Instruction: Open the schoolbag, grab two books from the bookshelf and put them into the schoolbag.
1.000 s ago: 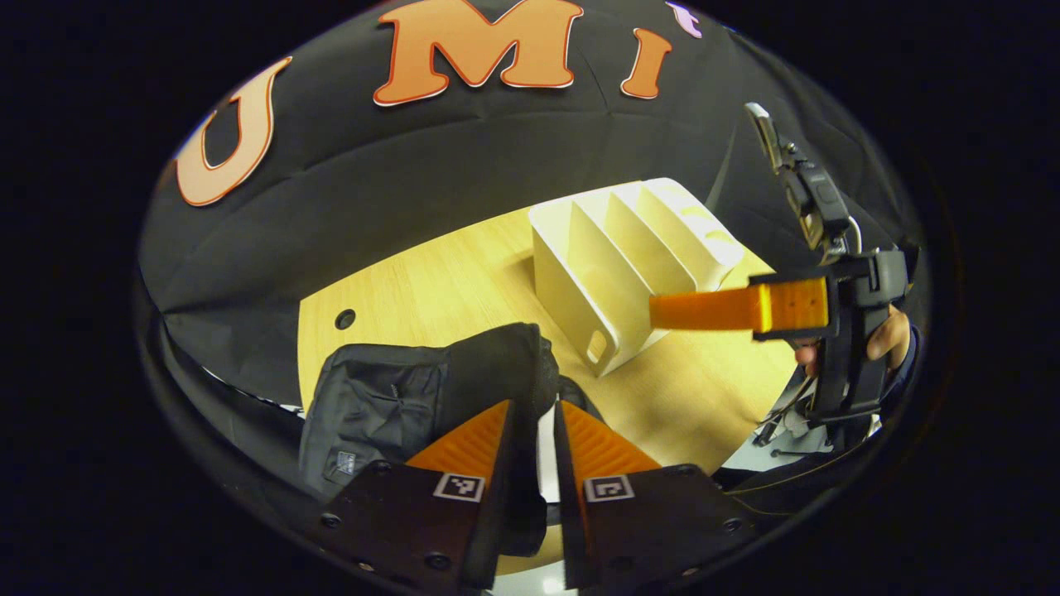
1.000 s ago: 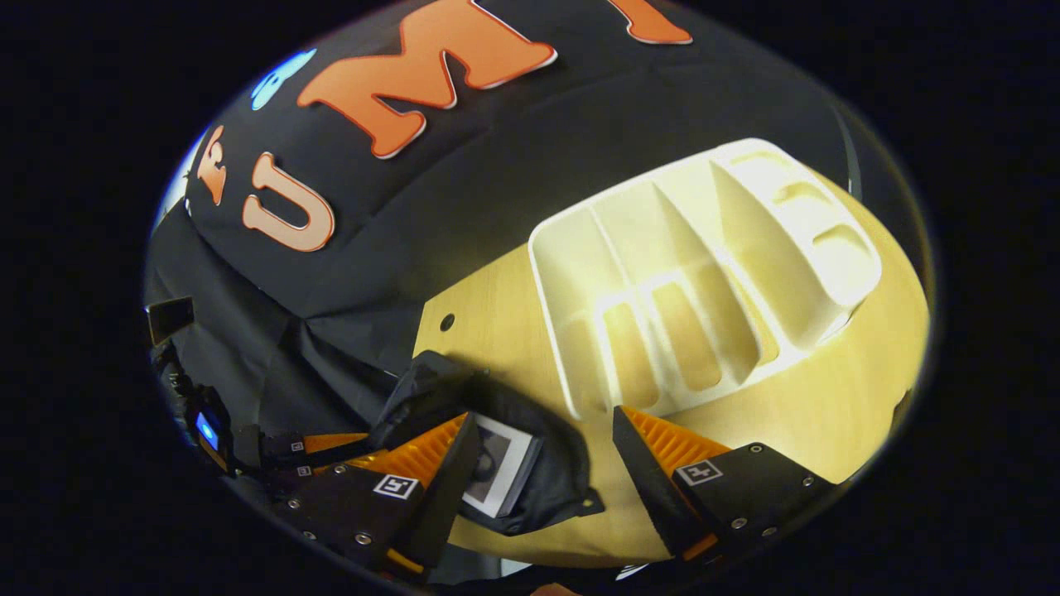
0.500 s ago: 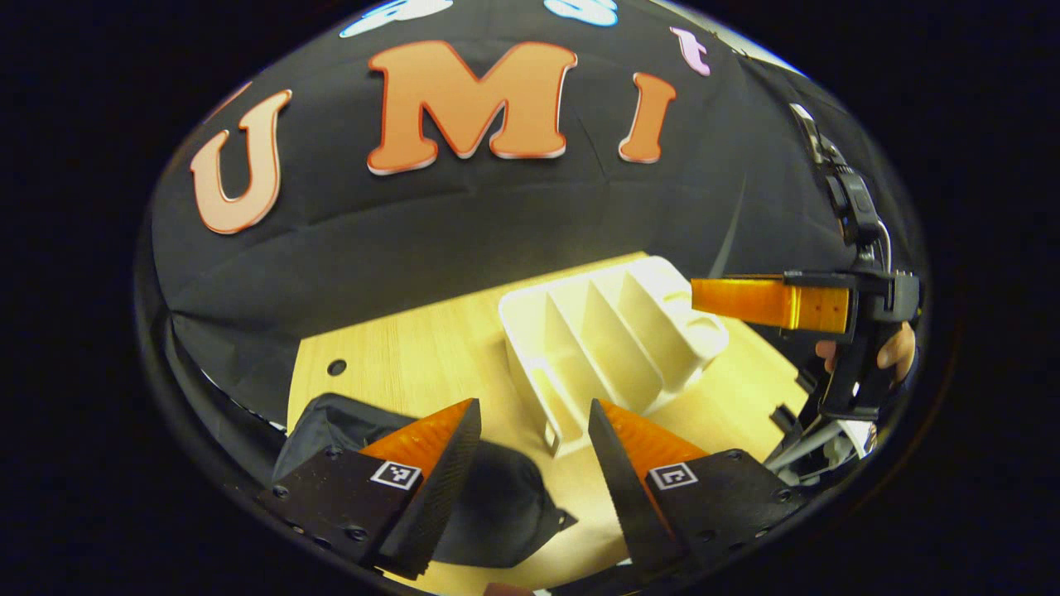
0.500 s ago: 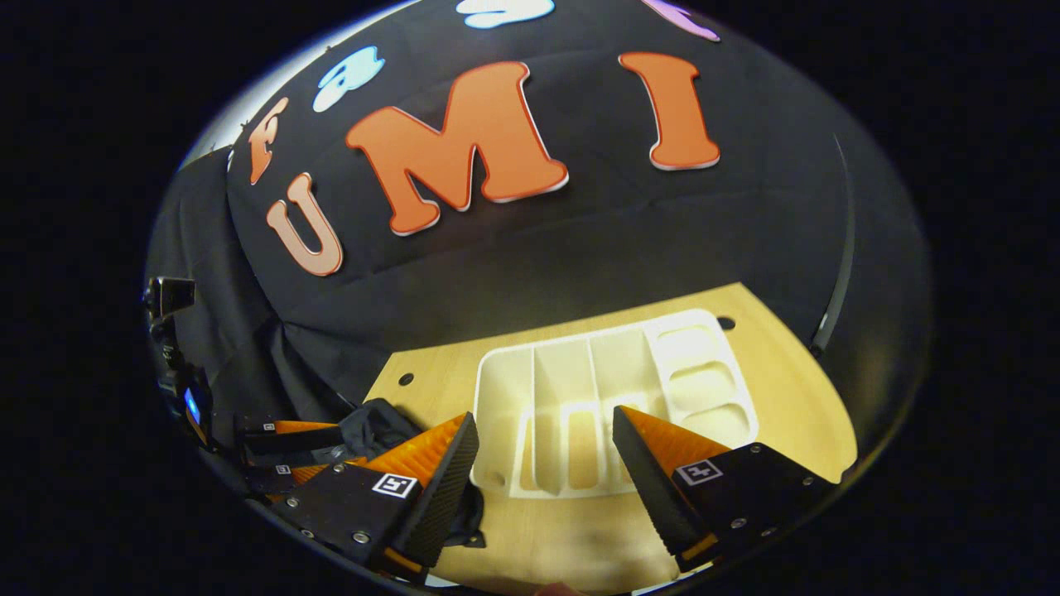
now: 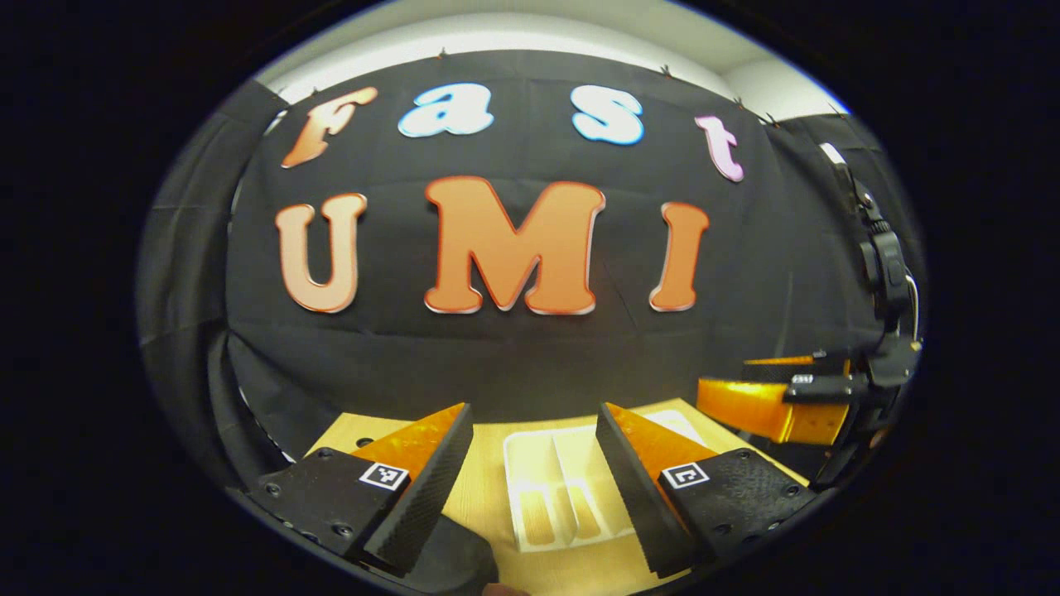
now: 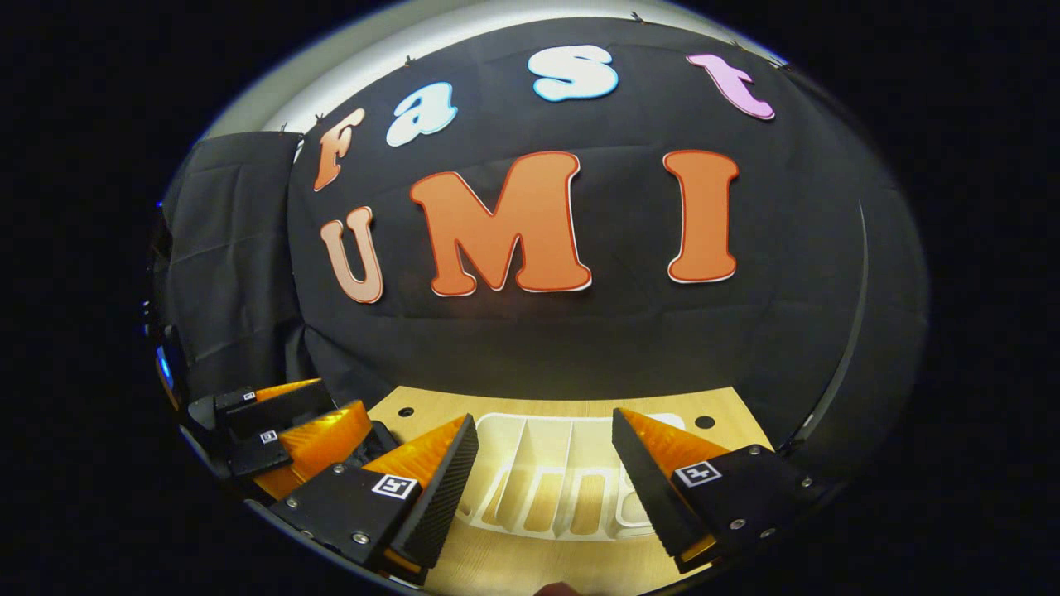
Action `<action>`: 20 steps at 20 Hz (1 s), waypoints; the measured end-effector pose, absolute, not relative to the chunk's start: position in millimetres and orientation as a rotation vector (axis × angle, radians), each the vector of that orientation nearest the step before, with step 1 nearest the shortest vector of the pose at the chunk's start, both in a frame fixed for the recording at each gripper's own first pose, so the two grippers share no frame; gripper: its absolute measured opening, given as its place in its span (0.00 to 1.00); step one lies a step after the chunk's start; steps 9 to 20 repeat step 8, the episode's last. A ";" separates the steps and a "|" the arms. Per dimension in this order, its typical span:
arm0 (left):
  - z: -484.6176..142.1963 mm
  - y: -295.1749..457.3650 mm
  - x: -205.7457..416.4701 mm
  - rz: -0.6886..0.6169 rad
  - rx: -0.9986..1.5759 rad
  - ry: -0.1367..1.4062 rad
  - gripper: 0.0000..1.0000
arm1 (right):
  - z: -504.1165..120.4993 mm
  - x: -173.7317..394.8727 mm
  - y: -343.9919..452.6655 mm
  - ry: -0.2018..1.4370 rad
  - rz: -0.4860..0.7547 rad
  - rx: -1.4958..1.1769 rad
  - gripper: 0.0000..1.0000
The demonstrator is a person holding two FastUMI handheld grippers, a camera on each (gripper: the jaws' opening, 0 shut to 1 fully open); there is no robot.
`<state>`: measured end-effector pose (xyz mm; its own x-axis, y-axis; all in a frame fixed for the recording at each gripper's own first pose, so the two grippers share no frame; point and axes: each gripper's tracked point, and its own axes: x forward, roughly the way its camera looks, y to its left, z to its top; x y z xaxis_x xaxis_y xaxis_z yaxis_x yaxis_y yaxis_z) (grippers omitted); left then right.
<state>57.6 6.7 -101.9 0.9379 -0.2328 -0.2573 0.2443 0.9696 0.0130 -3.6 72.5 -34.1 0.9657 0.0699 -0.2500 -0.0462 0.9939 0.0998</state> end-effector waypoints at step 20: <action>-31.2 40.6 44.3 -0.157 0.044 -0.002 0.94 | -5.0 -13.4 82.2 0.117 0.002 0.100 0.97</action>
